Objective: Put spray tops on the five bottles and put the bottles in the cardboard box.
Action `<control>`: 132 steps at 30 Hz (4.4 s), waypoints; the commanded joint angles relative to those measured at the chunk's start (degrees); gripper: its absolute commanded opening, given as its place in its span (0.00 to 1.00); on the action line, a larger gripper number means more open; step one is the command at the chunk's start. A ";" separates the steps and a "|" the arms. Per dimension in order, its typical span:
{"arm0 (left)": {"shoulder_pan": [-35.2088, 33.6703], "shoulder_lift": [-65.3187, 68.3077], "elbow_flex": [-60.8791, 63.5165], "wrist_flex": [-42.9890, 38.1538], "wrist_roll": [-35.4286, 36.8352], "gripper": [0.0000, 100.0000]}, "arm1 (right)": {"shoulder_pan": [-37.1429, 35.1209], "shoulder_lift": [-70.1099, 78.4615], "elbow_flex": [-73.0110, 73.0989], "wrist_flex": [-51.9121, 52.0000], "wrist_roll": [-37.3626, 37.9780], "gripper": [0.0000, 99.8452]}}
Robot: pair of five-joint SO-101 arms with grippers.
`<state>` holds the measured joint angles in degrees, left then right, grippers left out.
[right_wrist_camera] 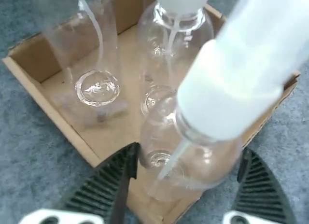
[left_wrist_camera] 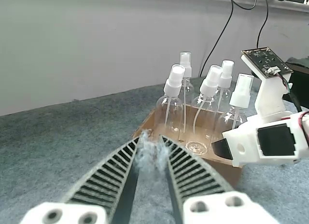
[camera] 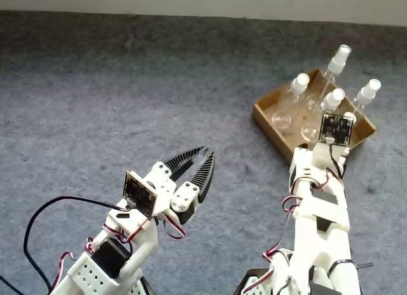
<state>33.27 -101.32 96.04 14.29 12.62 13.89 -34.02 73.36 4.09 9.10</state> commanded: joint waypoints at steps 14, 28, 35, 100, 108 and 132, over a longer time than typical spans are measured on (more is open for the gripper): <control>-0.66 -0.31 1.10 -1.23 -0.70 0.01 | -0.31 -0.22 -15.69 17.19 0.44 0.28; -0.75 -0.31 1.10 -1.23 -0.70 0.01 | -2.86 -14.29 -20.88 30.02 0.53 0.28; -0.75 -0.40 1.10 -1.23 -0.70 0.01 | -3.47 -23.25 -20.88 32.13 0.62 0.28; -38.37 -3.65 -6.11 42.73 -9.32 0.01 | -15.25 -32.66 -81.89 94.37 0.18 0.01; -32.75 -3.56 0.40 41.58 -9.14 0.01 | -15.25 -32.66 -81.89 94.55 0.18 0.01; -44.79 -3.56 1.01 62.07 -9.32 0.01 | -15.25 -32.66 -44.88 91.47 0.09 0.01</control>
<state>-7.43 -104.13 95.87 75.47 3.65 -1.14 -66.81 21.93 99.12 9.19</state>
